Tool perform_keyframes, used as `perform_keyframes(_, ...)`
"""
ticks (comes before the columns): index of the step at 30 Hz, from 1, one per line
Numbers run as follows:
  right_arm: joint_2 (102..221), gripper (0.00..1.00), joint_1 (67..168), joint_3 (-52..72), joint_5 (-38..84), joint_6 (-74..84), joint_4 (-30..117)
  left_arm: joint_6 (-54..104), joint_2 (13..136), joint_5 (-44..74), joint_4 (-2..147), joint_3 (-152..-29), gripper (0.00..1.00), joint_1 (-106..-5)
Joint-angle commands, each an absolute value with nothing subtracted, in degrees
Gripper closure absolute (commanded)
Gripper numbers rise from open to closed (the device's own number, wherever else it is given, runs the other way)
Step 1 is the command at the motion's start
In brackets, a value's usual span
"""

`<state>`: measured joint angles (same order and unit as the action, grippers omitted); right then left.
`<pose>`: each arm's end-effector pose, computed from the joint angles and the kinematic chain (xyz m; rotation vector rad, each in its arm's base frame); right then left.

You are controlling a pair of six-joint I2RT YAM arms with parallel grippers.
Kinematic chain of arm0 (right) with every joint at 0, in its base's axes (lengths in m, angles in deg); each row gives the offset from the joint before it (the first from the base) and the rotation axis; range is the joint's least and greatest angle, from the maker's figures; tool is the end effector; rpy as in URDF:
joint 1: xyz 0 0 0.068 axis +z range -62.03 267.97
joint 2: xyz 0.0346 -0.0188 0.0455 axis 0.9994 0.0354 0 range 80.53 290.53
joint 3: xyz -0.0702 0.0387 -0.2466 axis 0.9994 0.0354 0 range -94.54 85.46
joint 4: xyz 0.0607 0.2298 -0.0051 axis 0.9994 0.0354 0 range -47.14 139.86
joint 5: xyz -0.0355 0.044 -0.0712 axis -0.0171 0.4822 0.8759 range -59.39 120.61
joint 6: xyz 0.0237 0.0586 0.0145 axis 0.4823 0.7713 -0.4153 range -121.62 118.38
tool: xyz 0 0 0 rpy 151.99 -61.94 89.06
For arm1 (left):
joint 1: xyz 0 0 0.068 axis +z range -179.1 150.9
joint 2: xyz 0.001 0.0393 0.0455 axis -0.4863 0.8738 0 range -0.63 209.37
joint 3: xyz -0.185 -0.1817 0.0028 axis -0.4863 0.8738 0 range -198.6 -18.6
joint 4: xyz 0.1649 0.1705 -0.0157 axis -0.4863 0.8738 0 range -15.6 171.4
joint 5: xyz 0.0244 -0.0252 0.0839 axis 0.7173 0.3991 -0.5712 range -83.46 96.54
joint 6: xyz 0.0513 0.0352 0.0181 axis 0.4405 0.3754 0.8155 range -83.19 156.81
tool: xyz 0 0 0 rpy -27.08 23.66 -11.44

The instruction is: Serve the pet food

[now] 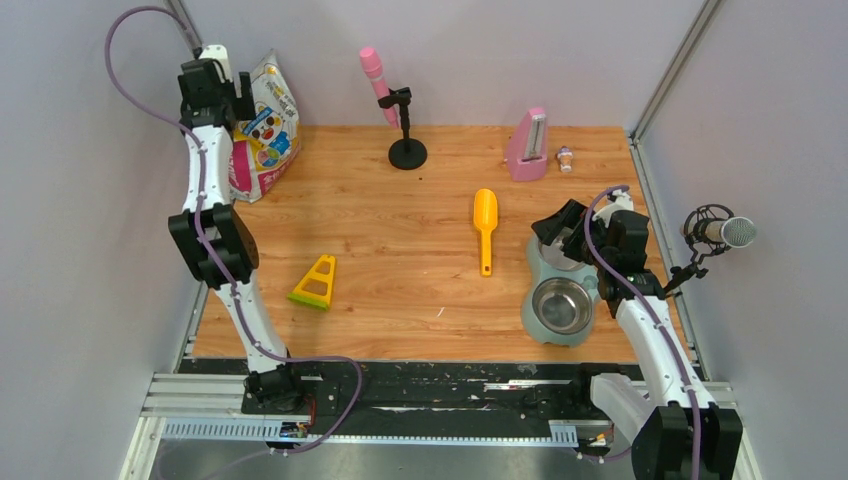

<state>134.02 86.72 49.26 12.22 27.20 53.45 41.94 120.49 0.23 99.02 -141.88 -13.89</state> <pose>0.2068 0.0114 0.2495 0.3436 2.0609 0.6256 0.4629 0.1316 0.3482 -0.2459 1.9605 0.3400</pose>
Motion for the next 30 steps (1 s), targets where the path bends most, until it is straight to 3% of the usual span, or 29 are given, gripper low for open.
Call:
perform_keyframes(1, 133.9, 0.00, 86.8, 47.6, 13.9, 26.2, 52.2, 37.6, 118.4, 12.5, 98.0, -140.5, 0.00, -9.0)
perform_keyframes(5, 133.9, 0.00, 86.8, 47.6, 14.2, 26.1, 52.3, 35.1, 116.3, 24.1, 95.2, -136.7, 0.02, -6.1)
perform_keyframes(9, 133.8, 0.00, 86.7, 47.6, 15.1, 26.0, 52.5, 36.6, 116.0, 26.0, 95.8, -136.9, 0.20, -5.9)
perform_keyframes(12, 133.7, 0.00, 86.8, 47.7, 15.5, 26.0, 52.7, 37.6, 115.9, 25.8, 96.5, -137.1, 0.60, -5.8)
perform_keyframes(13, 133.8, 0.00, 86.8, 47.6, 15.5, 26.0, 52.7, 37.6, 115.8, 25.8, 96.7, -137.1, 0.82, -5.9)
perform_keyframes(15, 133.7, 0.00, 86.7, 47.5, 15.6, 26.0, 52.7, 37.3, 115.1, 27.2, 97.3, -136.7, 0.99, -5.8)
perform_keyframes(22, 133.2, 0.00, 86.7, 47.2, 14.9, 26.4, 53.1, 28.0, 106.0, 32.2, 92.2, -129.9, 1.00, -8.3)
perform_keyframes(27, 132.8, 0.00, 86.7, 47.3, 14.8, 27.2, 53.8, 18.5, 101.3, 18.2, 98.5, -131.8, 1.00, -15.7)
perform_keyframes(30, 132.9, 0.00, 86.7, 46.6, 14.0, 27.4, 55.3, 11.2, 100.1, 17.7, 100.6, -133.4, 1.00, -17.0)
